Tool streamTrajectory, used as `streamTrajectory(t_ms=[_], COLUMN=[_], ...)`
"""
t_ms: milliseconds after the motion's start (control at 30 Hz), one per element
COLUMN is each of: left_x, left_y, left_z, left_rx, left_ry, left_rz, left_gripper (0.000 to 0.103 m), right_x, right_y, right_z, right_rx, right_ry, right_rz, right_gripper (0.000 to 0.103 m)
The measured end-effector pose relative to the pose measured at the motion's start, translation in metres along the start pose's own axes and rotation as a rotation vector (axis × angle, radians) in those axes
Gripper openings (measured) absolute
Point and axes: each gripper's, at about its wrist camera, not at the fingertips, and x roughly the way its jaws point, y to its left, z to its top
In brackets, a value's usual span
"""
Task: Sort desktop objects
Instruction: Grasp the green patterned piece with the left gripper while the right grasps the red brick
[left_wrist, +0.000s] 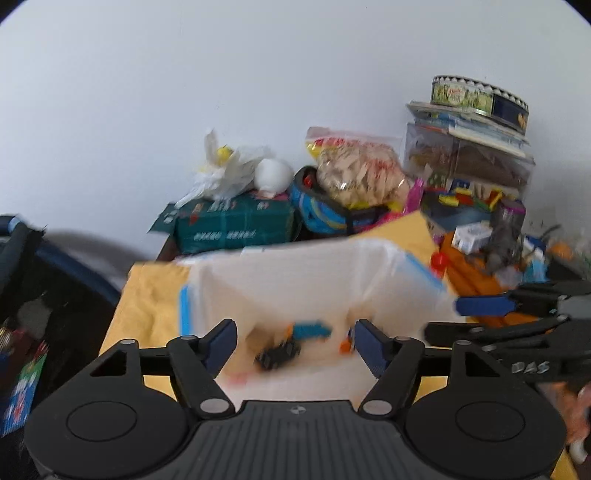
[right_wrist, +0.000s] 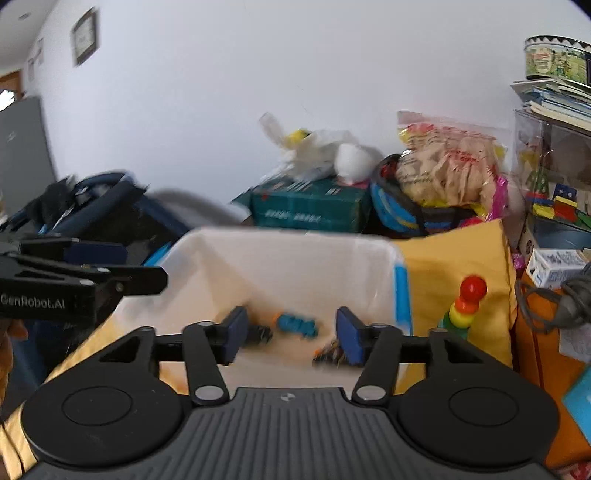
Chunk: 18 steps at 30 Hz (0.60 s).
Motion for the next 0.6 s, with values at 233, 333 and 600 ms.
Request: streamTrajectory(t_ms=[233, 333, 600], left_x=[-0.018, -0.018, -0.011], left_y=[-0.004, -0.022, -0.051], left_z=[-0.096, -0.127, -0.140], left_rx=[-0.048, 0.006, 0.139], left_ry=[0.211, 0.298, 0.327], left_rz=[-0.078, -0.107, -0.145], left_gripper=[0.074, 0.073, 0.072], right_x=[-0.025, -0.030, -0.027], right_y=[0.008, 0.021, 0.041], right_z=[-0.088, -0.126, -0.152], right_rx=[-0.047, -0.100, -0.185], right_ry=[0.216, 0.300, 0.370], right_rz=[0.032, 0.052, 0.057], right_gripper=[0.058, 0.056, 0.049])
